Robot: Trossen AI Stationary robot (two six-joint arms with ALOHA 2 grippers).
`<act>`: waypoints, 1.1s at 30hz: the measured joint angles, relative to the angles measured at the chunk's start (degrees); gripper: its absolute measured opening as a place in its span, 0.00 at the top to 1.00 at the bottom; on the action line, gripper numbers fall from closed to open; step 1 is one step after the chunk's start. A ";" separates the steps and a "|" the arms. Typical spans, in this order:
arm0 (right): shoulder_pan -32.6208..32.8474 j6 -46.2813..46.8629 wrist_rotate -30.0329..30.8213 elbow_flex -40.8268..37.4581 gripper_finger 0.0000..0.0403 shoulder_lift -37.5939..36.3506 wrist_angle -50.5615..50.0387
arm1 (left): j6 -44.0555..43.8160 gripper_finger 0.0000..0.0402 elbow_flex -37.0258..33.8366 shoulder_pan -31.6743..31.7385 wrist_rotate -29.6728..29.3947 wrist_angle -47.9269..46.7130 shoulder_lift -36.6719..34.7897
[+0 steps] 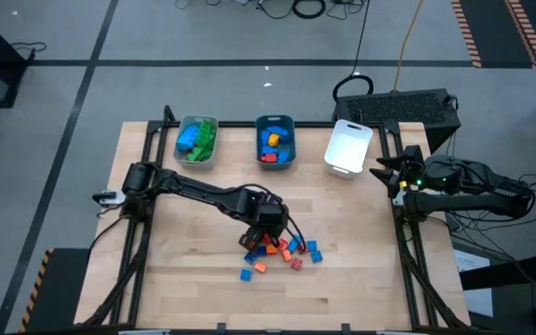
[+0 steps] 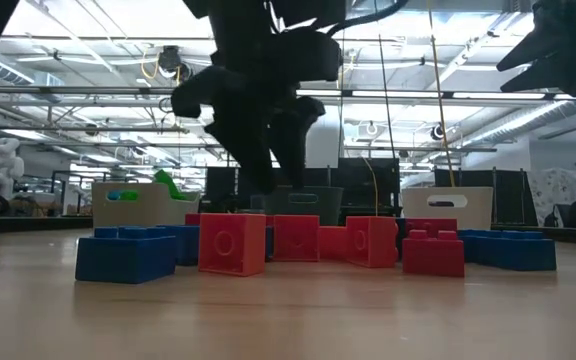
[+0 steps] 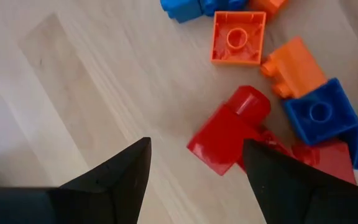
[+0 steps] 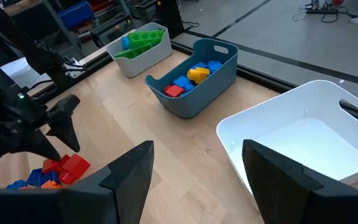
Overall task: Sort blocks by size
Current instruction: Put the red 1 stud game piece into the blue bin
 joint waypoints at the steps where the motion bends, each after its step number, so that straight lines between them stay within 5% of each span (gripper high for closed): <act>1: 0.00 0.00 0.00 -0.01 0.41 0.00 0.00 | 0.05 0.37 0.01 0.00 0.00 0.31 0.09; 33: -0.02 -0.02 -0.01 -0.01 0.41 0.02 -0.02 | 1.58 0.37 0.04 1.58 -3.06 1.74 4.19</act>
